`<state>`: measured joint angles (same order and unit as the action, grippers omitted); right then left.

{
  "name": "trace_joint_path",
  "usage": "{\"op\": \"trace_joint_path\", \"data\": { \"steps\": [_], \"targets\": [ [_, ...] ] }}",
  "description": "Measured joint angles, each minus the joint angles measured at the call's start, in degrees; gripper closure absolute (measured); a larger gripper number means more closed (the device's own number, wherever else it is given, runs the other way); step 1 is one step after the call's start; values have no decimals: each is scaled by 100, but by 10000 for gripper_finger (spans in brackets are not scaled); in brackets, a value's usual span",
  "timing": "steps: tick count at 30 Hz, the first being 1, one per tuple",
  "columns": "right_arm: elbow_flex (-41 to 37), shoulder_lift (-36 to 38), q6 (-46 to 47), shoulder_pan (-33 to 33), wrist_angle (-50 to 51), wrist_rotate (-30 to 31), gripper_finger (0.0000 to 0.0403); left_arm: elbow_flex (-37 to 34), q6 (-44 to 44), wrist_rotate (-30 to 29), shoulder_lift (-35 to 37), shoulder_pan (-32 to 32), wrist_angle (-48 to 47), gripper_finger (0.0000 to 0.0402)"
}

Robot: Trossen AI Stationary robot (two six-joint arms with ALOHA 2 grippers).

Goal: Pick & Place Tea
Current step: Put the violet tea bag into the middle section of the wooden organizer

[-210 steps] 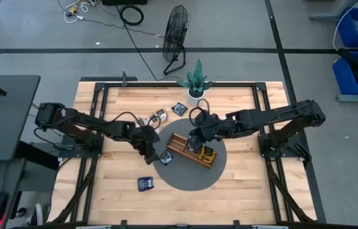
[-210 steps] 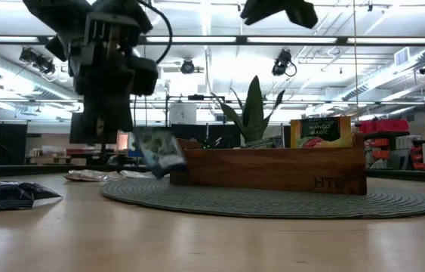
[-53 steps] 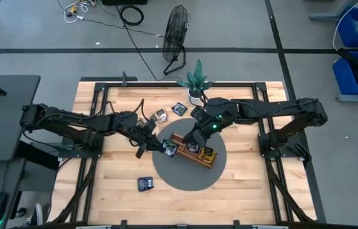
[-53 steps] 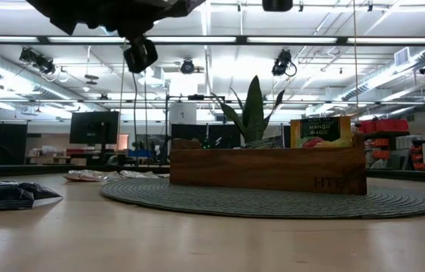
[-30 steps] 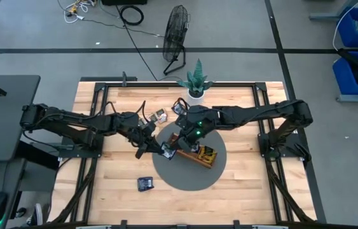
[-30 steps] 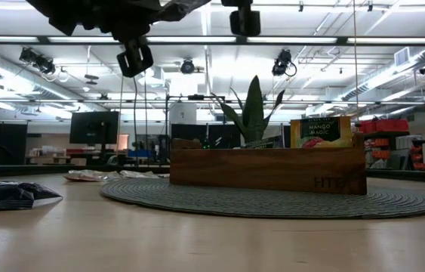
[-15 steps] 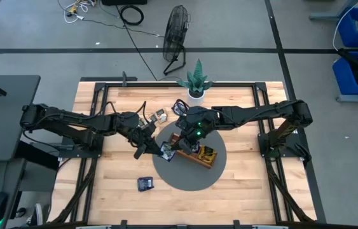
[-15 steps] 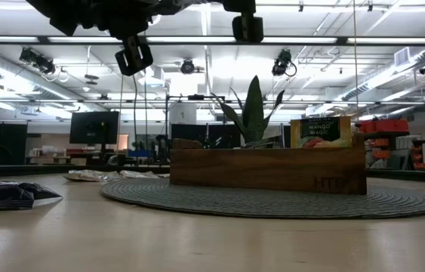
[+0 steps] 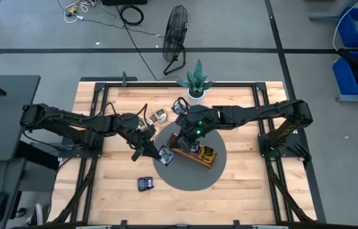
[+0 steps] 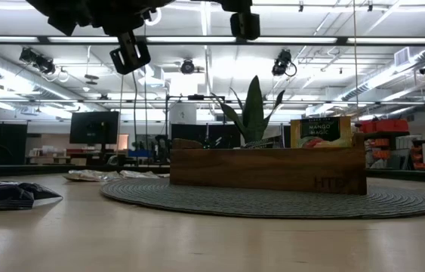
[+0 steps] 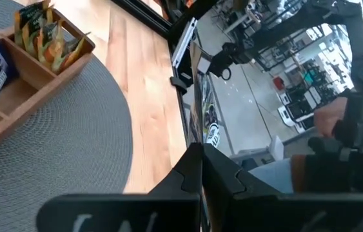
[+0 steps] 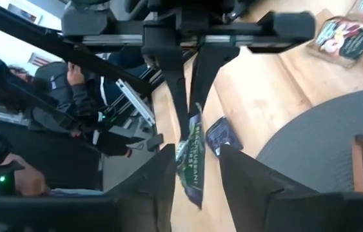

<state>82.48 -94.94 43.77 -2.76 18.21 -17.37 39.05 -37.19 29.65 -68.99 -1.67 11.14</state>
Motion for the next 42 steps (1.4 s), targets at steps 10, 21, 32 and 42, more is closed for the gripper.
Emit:
{"op": "trace_joint_path", "data": {
  "steps": [10,21,32,42],
  "targets": [
    [0,-33,126,-46,143,-12,271,2,37,-194,0,22,231,399],
    [0,-85,179,-46,138,-170,320,1,31,-197,0,190,319,399],
    [0,-85,173,-44,149,-233,396,1,-2,-324,0,179,309,393],
    [0,166,216,-221,782,600,401,0,81,-223,4,473,210,273]
  ]
}}
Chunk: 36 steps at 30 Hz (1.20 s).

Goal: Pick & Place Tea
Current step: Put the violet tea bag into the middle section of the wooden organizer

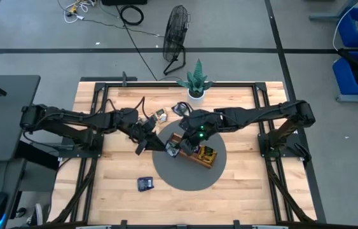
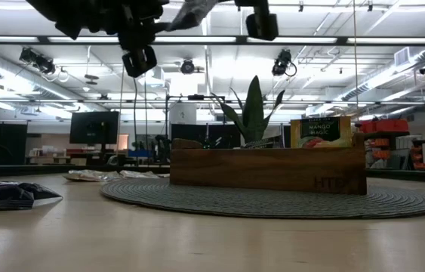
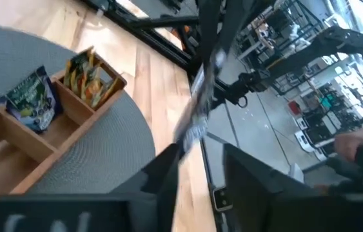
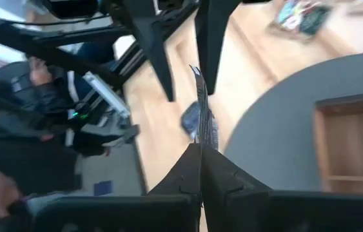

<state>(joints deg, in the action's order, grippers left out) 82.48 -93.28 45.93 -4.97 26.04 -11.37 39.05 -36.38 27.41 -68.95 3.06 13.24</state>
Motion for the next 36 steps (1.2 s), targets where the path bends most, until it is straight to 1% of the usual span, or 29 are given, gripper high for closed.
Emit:
{"op": "trace_joint_path", "data": {
  "steps": [3,5,11,14,16,17,20,22,26,29,32,36],
  "targets": [
    [0,145,-132,-117,293,466,402,0,0,409,0,199,-36,242],
    [0,230,-176,-191,577,818,402,0,-4,545,0,291,-118,229],
    [0,252,-477,-372,1199,1094,402,0,-1,693,7,430,-131,221],
    [-60,252,-717,-500,1222,1503,403,0,113,661,31,420,-130,221],
    [-124,250,-795,-553,1227,1629,403,0,246,463,128,363,-169,223],
    [-172,250,-822,-575,1186,1643,403,2,331,253,185,306,-170,225],
    [-464,250,-843,-651,617,1510,403,-2,721,-587,531,71,-451,240],
    [-679,247,-716,-704,467,1494,403,7,880,-1058,787,-63,-708,253],
    [-1099,247,-411,-748,466,1482,403,0,1071,-1702,1308,-325,-1210,275],
    [-1367,243,-406,-743,247,1519,403,4,1225,-2204,1646,-497,-1526,286],
    [-1551,243,-440,-714,207,1598,403,0,1171,-2476,1907,-556,-1848,292],
    [-1681,243,-532,-660,444,1818,403,2,1130,-2576,2165,-590,-1995,294]
  ]
}}
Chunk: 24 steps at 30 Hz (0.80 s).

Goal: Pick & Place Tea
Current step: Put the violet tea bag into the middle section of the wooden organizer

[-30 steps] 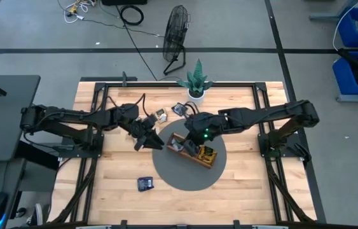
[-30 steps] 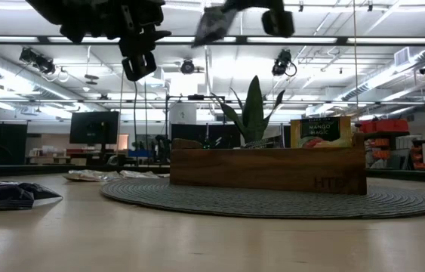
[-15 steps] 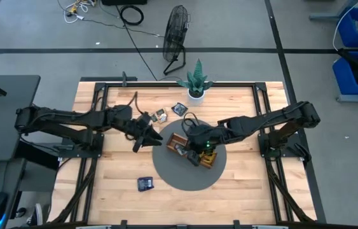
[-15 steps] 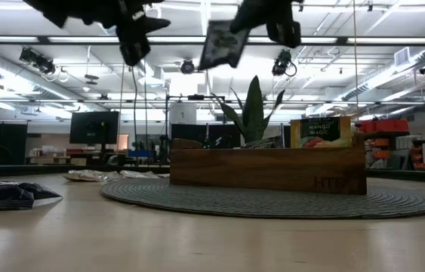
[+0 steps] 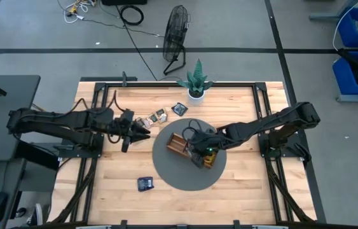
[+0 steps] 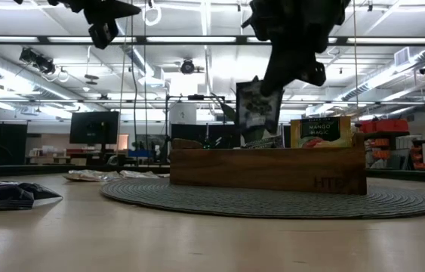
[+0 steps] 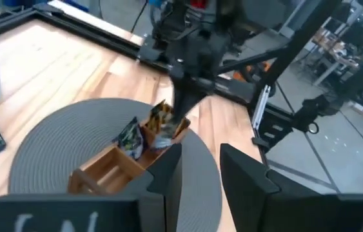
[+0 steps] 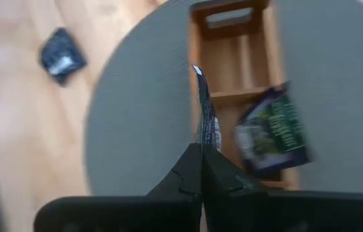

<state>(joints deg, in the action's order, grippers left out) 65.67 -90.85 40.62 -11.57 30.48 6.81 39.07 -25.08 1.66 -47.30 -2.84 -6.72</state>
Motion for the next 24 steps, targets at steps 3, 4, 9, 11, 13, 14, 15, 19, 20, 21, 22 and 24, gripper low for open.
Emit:
{"op": "trace_joint_path", "data": {
  "steps": [3,4,9,11,13,14,15,19,20,21,22,24],
  "targets": [
    [0,0,-315,65,107,120,403,0,-1,1,59,0,-117,294],
    [0,0,-352,107,128,122,403,0,-5,-2,60,3,-119,294],
    [-53,0,-764,295,52,-70,403,0,-18,-3,47,3,-189,294],
    [-195,0,-819,354,-45,-133,403,0,-20,-3,47,1,-195,294],
    [-323,-2,-856,395,-76,-153,403,0,-20,-3,47,1,-197,294],
    [-381,-2,-859,407,-104,-199,403,0,-20,-3,47,1,-197,294],
    [-447,-2,-875,421,-134,-270,403,0,-20,-3,47,1,-197,294],
    [-656,-2,-1123,433,-356,-339,403,0,-20,-4,47,4,-197,294],
    [-685,-2,-1226,433,-406,-343,403,0,-20,-9,47,4,-197,294],
    [-714,-2,-1320,440,-464,-335,403,0,-20,-18,47,4,-197,294],
    [-747,-2,-1406,452,-560,-337,403,0,-20,-20,47,4,-197,294],
    [-803,-2,-1513,487,-722,-339,403,0,-10,-20,47,4,-197,294]
  ]
}}
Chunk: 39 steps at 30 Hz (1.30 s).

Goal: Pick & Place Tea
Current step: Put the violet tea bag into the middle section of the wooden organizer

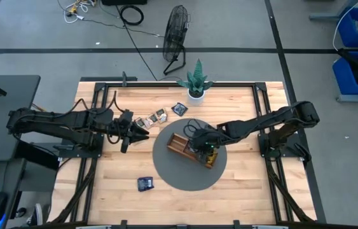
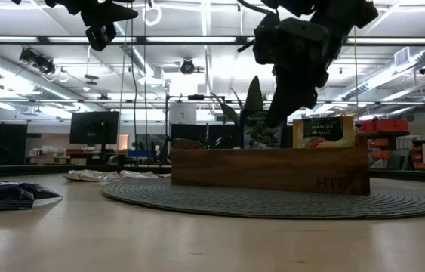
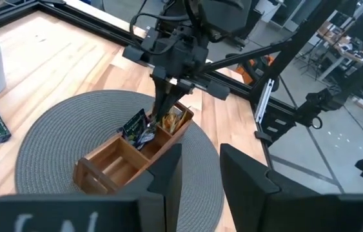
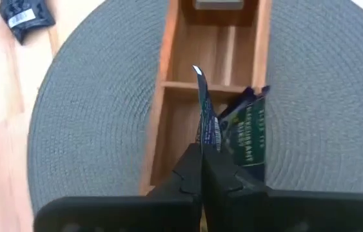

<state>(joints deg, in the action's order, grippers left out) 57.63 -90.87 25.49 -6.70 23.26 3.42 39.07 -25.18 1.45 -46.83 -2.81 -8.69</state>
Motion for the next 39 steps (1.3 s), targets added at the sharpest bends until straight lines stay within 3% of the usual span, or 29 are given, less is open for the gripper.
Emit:
{"op": "trace_joint_path", "data": {
  "steps": [28,39],
  "targets": [
    [-75,-127,30,281,118,-302,402,0,38,-190,-4,0,2,294],
    [-71,-170,278,282,81,-123,353,0,38,-189,-4,0,-31,294]
  ]
}}
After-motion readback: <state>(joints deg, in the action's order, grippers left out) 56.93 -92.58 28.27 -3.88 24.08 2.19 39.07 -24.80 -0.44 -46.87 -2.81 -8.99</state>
